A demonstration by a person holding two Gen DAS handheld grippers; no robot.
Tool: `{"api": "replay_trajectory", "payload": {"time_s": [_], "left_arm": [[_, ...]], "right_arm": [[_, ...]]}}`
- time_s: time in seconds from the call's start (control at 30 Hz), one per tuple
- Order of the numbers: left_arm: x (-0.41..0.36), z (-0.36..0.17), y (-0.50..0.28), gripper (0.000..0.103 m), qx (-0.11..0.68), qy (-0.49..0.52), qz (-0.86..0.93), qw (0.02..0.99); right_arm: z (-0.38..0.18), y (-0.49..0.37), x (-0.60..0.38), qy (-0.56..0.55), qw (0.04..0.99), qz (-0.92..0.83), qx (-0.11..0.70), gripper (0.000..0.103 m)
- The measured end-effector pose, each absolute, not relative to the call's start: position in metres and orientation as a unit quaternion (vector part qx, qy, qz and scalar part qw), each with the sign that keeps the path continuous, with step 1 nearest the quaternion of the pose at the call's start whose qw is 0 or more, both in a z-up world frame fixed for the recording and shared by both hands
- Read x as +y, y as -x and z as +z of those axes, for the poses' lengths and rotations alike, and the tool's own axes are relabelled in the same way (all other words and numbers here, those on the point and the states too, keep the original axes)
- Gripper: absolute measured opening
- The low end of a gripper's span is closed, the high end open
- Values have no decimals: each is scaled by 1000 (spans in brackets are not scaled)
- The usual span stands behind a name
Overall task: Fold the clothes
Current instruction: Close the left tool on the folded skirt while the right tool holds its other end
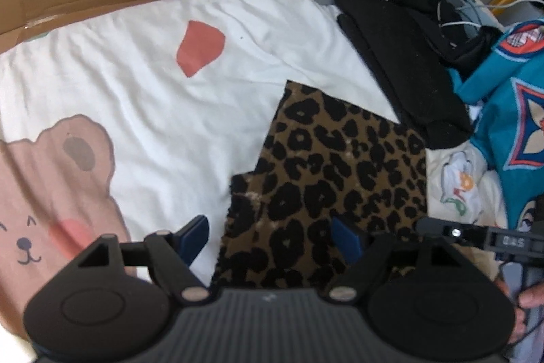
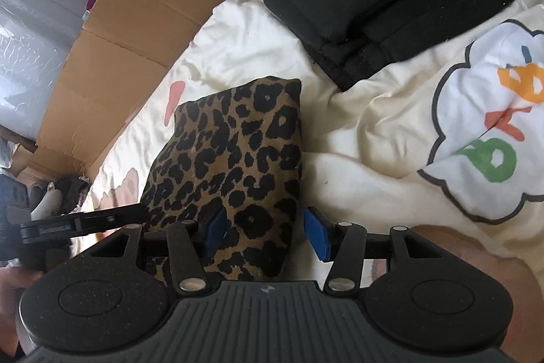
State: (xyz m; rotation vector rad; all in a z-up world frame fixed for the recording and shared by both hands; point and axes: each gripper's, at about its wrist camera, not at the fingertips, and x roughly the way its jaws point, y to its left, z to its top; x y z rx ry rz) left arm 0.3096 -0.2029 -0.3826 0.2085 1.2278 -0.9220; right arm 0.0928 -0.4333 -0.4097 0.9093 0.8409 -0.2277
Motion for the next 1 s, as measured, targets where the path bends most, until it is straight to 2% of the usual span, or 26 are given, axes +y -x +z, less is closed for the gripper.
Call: {"api": "replay_trajectory", "payload": {"time_s": [0.3, 0.33, 0.37, 0.43, 0.5, 0.53, 0.6, 0.73, 0.87, 0.9, 0.93, 1.0], "left_arm": [[-201, -397, -309, 81, 566, -84, -420, 705], [-201, -398, -309, 80, 568, -79, -419, 704], [-200, -398, -309, 79, 569, -76, -421, 703], [-201, -398, -308, 70, 566, -73, -428, 701], [-202, -397, -307, 68, 561, -78, -432, 702], [-203, -397, -306, 64, 558, -82, -432, 704], [-201, -393, -306, 54, 548, -83, -430, 713], [-197, -390, -309, 40, 544, -78, -431, 715], [-195, -393, -315, 42, 556, -61, -431, 708], [-196, -393, -316, 46, 558, -60, -430, 707], [-196, -394, -317, 54, 560, -60, -428, 707], [-197, -396, -320, 63, 569, -59, -427, 700]], "right_arm": [[-426, -102, -423, -438, 800, -90, 400, 56], [-427, -103, -422, -439, 799, -88, 401, 55], [-428, -104, -422, -439, 799, -86, 402, 48], [-427, -105, -422, -442, 798, -82, 402, 44], [-425, -106, -423, -443, 798, -78, 400, 31], [-423, -106, -423, -444, 799, -77, 399, 29], [-418, -105, -424, -440, 803, -72, 396, 16], [-408, -102, -424, -436, 809, -61, 390, 15], [-411, -101, -425, -444, 801, -62, 396, 18], [-412, -100, -425, -448, 799, -63, 397, 19], [-414, -100, -425, -451, 797, -62, 398, 21], [-417, -99, -424, -456, 793, -59, 400, 33]]}}
